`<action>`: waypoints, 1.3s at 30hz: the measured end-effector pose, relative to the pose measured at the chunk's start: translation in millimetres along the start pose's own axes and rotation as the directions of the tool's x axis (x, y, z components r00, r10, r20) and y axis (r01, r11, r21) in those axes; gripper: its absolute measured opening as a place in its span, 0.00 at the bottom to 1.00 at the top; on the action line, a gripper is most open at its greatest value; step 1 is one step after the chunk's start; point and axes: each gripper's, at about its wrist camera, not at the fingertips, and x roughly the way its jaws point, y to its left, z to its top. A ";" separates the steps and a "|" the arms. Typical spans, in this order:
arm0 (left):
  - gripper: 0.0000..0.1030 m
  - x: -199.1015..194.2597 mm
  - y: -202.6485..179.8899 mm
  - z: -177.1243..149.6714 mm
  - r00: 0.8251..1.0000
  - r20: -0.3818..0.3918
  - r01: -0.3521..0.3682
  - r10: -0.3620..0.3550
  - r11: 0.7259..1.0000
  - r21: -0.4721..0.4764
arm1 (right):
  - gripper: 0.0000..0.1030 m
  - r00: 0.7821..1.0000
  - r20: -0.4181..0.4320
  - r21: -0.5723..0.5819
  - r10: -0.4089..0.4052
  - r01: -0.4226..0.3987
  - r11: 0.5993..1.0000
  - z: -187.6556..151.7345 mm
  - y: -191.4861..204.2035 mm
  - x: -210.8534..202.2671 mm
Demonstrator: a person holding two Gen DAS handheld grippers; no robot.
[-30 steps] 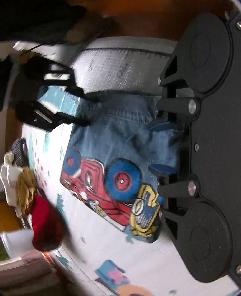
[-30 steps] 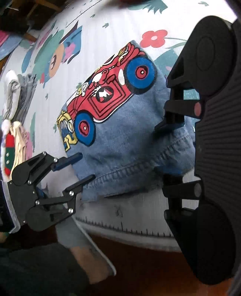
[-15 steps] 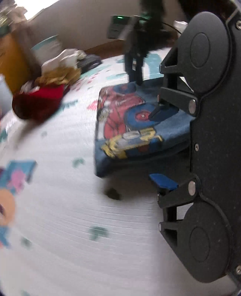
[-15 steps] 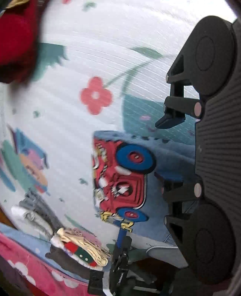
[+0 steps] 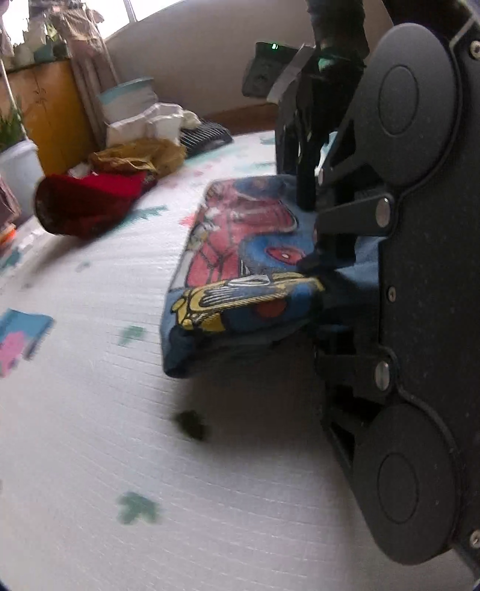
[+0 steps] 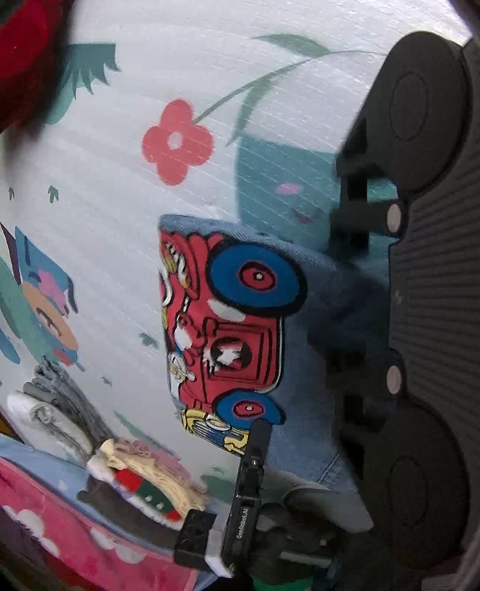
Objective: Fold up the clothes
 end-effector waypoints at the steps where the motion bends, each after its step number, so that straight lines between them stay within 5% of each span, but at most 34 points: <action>1: 0.21 -5.2 -0.2 9.1 0.999 0.034 0.002 -0.002 1.000 0.007 | 0.26 0.999 0.035 -0.023 -0.010 0.010 1.000 12.4 3.2 1.5; 4: 0.25 -15.6 5.5 37.0 0.994 0.090 -0.065 0.062 0.997 0.031 | 0.32 0.995 0.095 -0.043 -0.032 0.036 0.998 47.7 5.6 11.8; 6: 0.52 -22.5 17.9 44.8 0.988 0.099 -0.116 0.116 0.993 -0.010 | 0.47 0.994 0.078 -0.033 -0.072 0.075 0.997 60.9 2.7 17.7; 8: 0.58 -32.5 27.0 42.4 0.987 0.115 -0.105 0.110 0.993 -0.047 | 0.53 0.994 0.088 -0.044 -0.071 0.075 0.996 58.9 2.6 12.7; 18: 0.65 -8.6 33.8 29.8 0.993 0.095 -0.050 0.064 0.987 -0.151 | 0.61 0.998 0.052 0.103 0.034 -0.039 0.994 43.9 -1.9 33.8; 19: 0.62 -8.3 31.5 30.6 0.993 0.098 -0.054 0.068 0.989 -0.137 | 0.61 0.997 0.060 0.123 0.040 -0.047 0.991 44.8 -5.8 33.2; 20: 0.42 -7.4 28.1 31.2 0.992 0.102 -0.068 0.079 0.991 -0.111 | 0.61 0.997 0.069 0.132 0.041 -0.050 0.990 45.2 -8.4 33.3; 22: 0.32 -2.9 26.5 31.5 0.992 0.094 -0.076 0.087 0.990 -0.115 | 0.61 0.997 0.070 0.085 0.026 -0.032 0.996 45.0 -1.6 37.8; 23: 0.27 -1.5 24.8 32.1 0.992 0.092 -0.076 0.086 0.991 -0.112 | 0.56 0.998 0.065 0.058 0.027 -0.031 0.998 44.9 3.8 40.2; 24: 0.26 -0.6 22.3 33.0 0.992 0.092 -0.074 0.084 0.992 -0.104 | 0.38 0.998 0.056 0.051 0.040 -0.042 0.998 45.2 6.3 43.3; 28: 0.23 -18.7 9.6 47.0 0.988 0.130 -0.075 0.083 0.995 -0.061 | 0.26 0.993 0.101 0.053 0.068 -0.074 0.996 57.4 8.7 36.6; 30: 0.34 -28.4 7.9 55.0 0.988 0.127 -0.077 0.083 0.996 -0.054 | 0.26 0.991 0.111 0.059 0.071 -0.078 0.995 66.7 7.3 32.0; 31: 0.55 -33.3 9.3 58.0 0.988 0.126 -0.083 0.088 0.995 -0.048 | 0.26 0.993 0.105 0.055 0.050 -0.056 0.997 71.2 5.8 32.1; 33: 0.57 -38.7 16.7 58.9 0.985 0.144 -0.087 0.096 0.994 -0.064 | 0.27 0.997 0.079 0.055 0.024 -0.028 0.998 74.3 0.7 37.2; 39: 0.60 -30.5 21.9 55.5 0.978 0.149 -0.135 0.143 0.989 -0.065 | 0.54 0.998 0.066 0.045 -0.006 0.003 0.999 69.4 -1.8 37.1</action>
